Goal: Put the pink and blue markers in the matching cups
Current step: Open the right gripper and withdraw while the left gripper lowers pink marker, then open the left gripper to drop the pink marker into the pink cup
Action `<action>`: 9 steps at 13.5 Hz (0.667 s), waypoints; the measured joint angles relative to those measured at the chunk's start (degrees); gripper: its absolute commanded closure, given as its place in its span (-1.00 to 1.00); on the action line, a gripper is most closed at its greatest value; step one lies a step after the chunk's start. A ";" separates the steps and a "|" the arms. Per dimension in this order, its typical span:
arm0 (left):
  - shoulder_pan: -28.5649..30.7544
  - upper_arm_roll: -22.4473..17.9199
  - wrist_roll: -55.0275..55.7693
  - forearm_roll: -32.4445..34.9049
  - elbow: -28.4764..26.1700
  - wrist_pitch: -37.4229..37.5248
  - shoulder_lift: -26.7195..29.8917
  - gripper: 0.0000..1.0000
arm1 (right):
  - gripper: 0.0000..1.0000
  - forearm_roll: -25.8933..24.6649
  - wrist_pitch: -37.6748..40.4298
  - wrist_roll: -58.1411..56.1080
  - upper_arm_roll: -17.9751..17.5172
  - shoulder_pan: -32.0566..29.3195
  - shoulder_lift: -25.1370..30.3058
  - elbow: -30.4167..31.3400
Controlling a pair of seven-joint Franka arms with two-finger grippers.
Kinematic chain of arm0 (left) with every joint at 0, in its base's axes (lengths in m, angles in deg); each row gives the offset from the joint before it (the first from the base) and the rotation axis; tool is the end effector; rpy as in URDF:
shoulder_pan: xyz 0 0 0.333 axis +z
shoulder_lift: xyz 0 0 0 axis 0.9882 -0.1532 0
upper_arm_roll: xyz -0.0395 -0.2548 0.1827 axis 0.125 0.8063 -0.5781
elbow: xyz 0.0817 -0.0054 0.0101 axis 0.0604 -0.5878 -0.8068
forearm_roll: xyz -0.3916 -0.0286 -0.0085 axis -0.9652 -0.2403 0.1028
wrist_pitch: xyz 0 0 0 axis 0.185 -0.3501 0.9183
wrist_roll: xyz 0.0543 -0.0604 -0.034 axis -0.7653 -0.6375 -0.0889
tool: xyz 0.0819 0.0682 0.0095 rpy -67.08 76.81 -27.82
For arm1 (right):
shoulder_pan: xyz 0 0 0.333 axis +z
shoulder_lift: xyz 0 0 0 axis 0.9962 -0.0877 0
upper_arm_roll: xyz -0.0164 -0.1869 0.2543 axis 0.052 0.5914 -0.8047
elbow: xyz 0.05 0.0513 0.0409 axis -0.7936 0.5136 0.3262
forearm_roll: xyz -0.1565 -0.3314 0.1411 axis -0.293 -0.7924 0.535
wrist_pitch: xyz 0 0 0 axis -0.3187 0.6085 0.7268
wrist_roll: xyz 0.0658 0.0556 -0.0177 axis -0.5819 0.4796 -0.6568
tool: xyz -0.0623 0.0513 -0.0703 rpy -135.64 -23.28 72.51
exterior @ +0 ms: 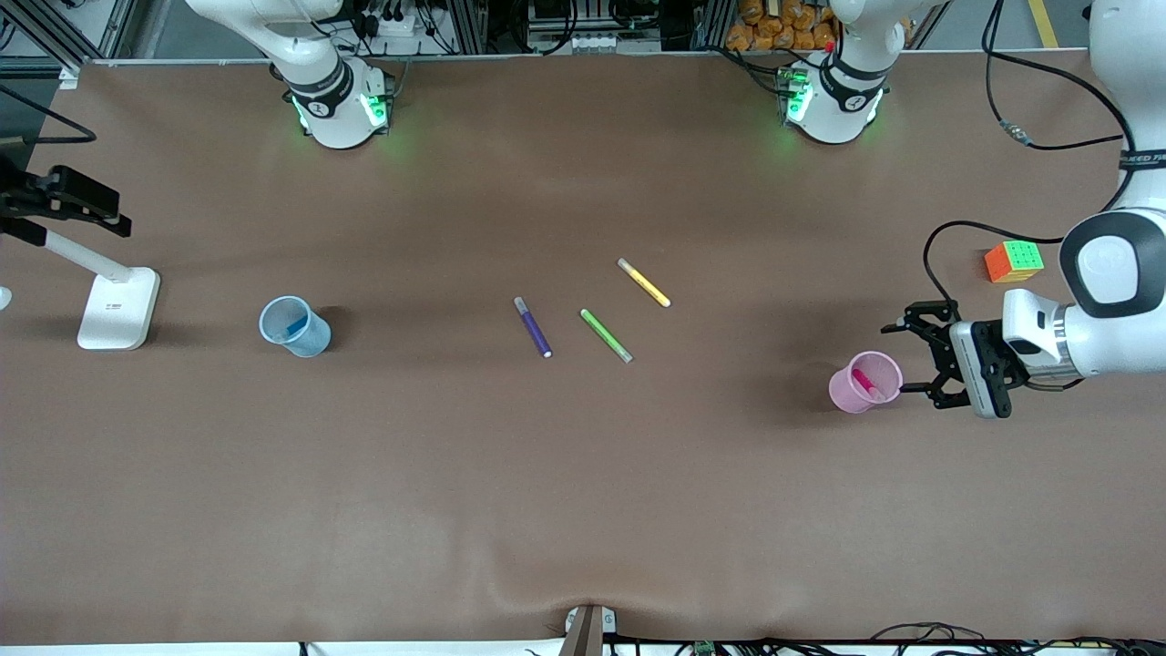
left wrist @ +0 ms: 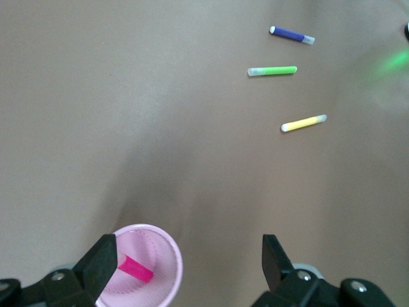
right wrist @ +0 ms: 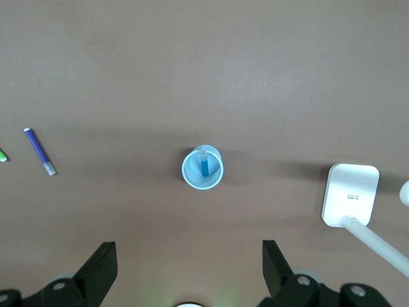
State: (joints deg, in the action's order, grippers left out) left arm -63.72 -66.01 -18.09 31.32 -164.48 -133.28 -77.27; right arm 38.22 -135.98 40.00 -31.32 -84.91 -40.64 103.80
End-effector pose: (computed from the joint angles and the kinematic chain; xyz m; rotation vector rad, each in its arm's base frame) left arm 0.6381 0.0033 0.3733 2.2198 -1.2861 0.1997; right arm 0.5590 -0.0148 0.6505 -3.1060 -0.1454 0.1062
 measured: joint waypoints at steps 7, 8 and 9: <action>-3.84 0.23 22.19 6.80 3.08 6.36 5.23 -1.00 | -1.00 0.00 -0.64 0.00 -0.69 -0.20 2.34 2.61; -3.85 0.54 25.03 7.70 3.24 6.67 6.20 -1.00 | -1.00 -0.02 -0.95 0.01 -1.43 -0.57 3.48 3.93; -3.88 0.92 28.06 8.38 3.39 6.94 7.28 -1.00 | -1.00 -0.03 -1.44 0.01 -2.15 -1.15 4.47 5.03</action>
State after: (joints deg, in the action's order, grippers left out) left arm -67.60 -65.09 9.97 39.70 -161.09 -126.33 -69.99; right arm 38.19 -137.42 40.01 -33.48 -86.06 -36.17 108.83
